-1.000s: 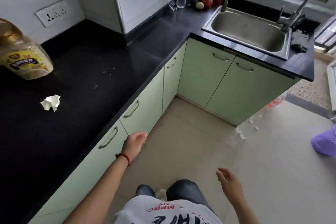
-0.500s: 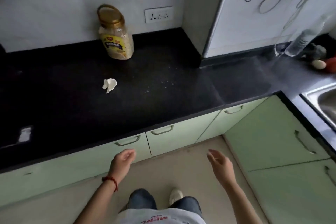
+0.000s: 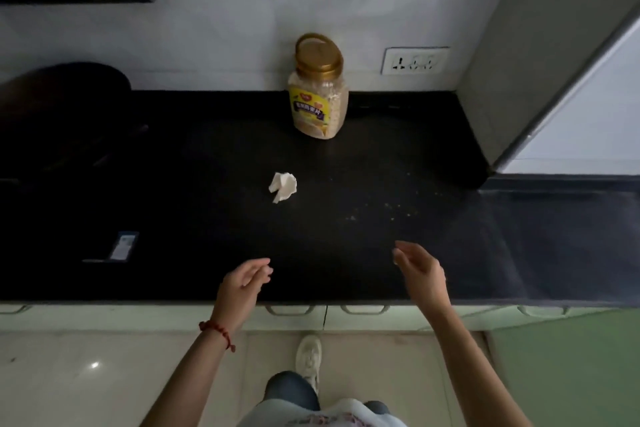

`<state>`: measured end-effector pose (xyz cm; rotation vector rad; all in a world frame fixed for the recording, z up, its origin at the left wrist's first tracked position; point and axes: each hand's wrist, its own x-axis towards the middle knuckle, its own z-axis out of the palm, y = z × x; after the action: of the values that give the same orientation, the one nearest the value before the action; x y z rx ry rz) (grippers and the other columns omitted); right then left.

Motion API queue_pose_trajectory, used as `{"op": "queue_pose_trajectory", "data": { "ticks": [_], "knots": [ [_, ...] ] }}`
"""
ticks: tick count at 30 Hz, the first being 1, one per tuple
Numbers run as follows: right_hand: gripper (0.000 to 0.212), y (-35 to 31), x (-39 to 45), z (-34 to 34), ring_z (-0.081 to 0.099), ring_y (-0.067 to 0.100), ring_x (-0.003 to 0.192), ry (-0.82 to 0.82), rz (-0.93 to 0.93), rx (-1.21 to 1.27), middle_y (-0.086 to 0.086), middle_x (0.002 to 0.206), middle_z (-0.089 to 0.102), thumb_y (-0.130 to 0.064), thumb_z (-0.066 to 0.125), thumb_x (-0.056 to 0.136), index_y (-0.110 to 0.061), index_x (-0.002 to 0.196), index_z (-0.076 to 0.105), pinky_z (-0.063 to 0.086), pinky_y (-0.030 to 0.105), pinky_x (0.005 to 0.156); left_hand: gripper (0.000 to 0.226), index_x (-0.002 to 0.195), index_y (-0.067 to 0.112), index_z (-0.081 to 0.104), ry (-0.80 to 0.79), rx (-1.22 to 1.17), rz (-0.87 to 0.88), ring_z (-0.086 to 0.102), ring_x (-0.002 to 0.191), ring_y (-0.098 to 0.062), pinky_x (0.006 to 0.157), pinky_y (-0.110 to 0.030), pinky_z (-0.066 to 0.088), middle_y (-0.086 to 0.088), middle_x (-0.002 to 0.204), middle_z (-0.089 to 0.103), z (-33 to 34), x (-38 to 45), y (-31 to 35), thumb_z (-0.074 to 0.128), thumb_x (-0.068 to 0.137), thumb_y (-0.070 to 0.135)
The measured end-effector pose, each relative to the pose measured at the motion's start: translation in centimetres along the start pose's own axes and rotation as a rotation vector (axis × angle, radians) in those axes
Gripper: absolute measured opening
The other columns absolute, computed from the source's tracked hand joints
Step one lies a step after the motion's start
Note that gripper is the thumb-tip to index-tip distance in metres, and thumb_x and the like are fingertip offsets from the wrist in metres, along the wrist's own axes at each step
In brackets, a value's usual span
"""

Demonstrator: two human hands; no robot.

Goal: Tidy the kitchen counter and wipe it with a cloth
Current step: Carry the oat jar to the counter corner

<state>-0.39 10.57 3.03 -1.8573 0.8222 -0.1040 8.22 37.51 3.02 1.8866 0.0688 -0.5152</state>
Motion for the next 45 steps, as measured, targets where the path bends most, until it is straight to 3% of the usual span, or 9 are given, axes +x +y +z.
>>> {"op": "queue_pose_trajectory", "data": {
  "ticks": [5,10,16,22,28,31,36,40,45],
  "knots": [
    [0.031,-4.6,6.6,1.8,0.060,0.013,0.091,0.034,-0.039,0.015,-0.002,0.096,0.064,-0.026,0.059,0.088,-0.016,0.117,0.060,0.038,0.006,0.066,0.021,0.108,0.015,0.060,-0.009,0.040,0.065,0.061,0.096,-0.017,0.094,-0.038,0.048,0.003,0.094,0.064,-0.8,8.4,4.8,0.052,0.089,0.018],
    [0.041,-9.0,13.4,3.7,0.058,0.011,0.096,0.006,-0.082,0.018,-0.002,0.107,0.063,-0.030,0.059,0.088,-0.019,0.126,0.051,0.041,0.003,0.058,0.038,0.125,0.014,0.049,-0.008,0.174,0.134,0.054,0.112,-0.017,0.094,-0.027,0.040,-0.008,0.121,0.060,-1.1,18.1,10.0,0.053,0.089,0.022],
    [0.058,-12.5,20.9,6.4,0.054,0.010,0.102,-0.056,-0.086,0.028,0.005,0.128,0.055,-0.035,0.062,0.084,-0.021,0.136,0.038,0.041,0.011,0.067,0.050,0.134,0.014,0.038,0.014,0.184,0.136,0.046,0.125,-0.022,0.104,-0.039,0.040,-0.011,0.137,0.048,0.3,27.8,14.3,0.055,0.087,0.020],
    [0.079,-14.3,27.3,9.1,0.046,0.018,0.127,-0.054,-0.131,0.037,0.004,0.143,0.042,-0.036,0.070,0.078,-0.021,0.142,0.026,0.042,0.032,0.099,0.074,0.141,0.016,0.025,-0.070,0.227,0.180,0.037,0.132,-0.023,0.108,-0.043,0.034,-0.007,0.147,0.035,2.1,35.7,16.5,0.066,0.079,0.013],
    [0.096,-14.6,30.6,11.2,0.035,0.018,0.136,-0.141,-0.238,0.021,-0.001,0.150,0.033,-0.031,0.077,0.070,-0.026,0.145,0.017,0.038,0.042,0.108,0.091,0.139,0.020,0.026,-0.258,0.094,0.156,0.035,0.134,-0.022,0.110,-0.043,0.031,-0.005,0.144,0.038,2.8,38.9,17.2,0.073,0.066,-0.003],
    [0.096,-14.7,31.0,11.5,0.038,0.009,0.129,-0.154,-0.294,0.033,-0.003,0.145,0.039,-0.029,0.079,0.066,-0.028,0.142,0.020,0.040,0.030,0.099,0.095,0.141,0.023,0.020,-0.243,0.054,0.156,0.031,0.135,-0.019,0.112,-0.044,0.028,-0.003,0.146,0.035,3.2,38.3,16.5,0.074,0.066,-0.001],
    [0.094,-15.1,32.0,11.2,0.046,0.010,0.122,-0.206,-0.312,0.060,-0.008,0.135,0.046,-0.029,0.083,0.060,-0.035,0.134,0.027,0.044,0.033,0.098,0.091,0.139,0.021,0.020,-0.196,-0.063,0.204,0.030,0.125,-0.009,0.104,-0.040,0.032,-0.004,0.145,0.031,4.6,35.4,14.7,0.072,0.067,-0.003],
    [0.103,-15.3,32.8,9.9,0.043,0.004,0.118,-0.324,-0.280,0.060,-0.016,0.126,0.043,-0.018,0.083,0.061,-0.032,0.140,0.020,0.041,0.027,0.096,0.088,0.137,0.021,0.027,-0.161,0.030,0.248,0.034,0.129,-0.017,0.100,-0.036,0.033,-0.005,0.143,0.036,4.1,35.9,14.3,0.076,0.066,0.006],
    [0.107,-15.6,33.4,9.7,0.043,-0.003,0.112,-0.378,-0.299,0.029,-0.021,0.122,0.043,-0.014,0.084,0.059,-0.034,0.140,0.016,0.038,0.012,0.086,0.100,0.136,0.022,0.027,-0.342,0.113,0.206,0.042,0.127,-0.019,0.105,-0.041,0.037,-0.003,0.136,0.045,3.4,38.8,15.4,0.082,0.055,0.002]
  ]
}}
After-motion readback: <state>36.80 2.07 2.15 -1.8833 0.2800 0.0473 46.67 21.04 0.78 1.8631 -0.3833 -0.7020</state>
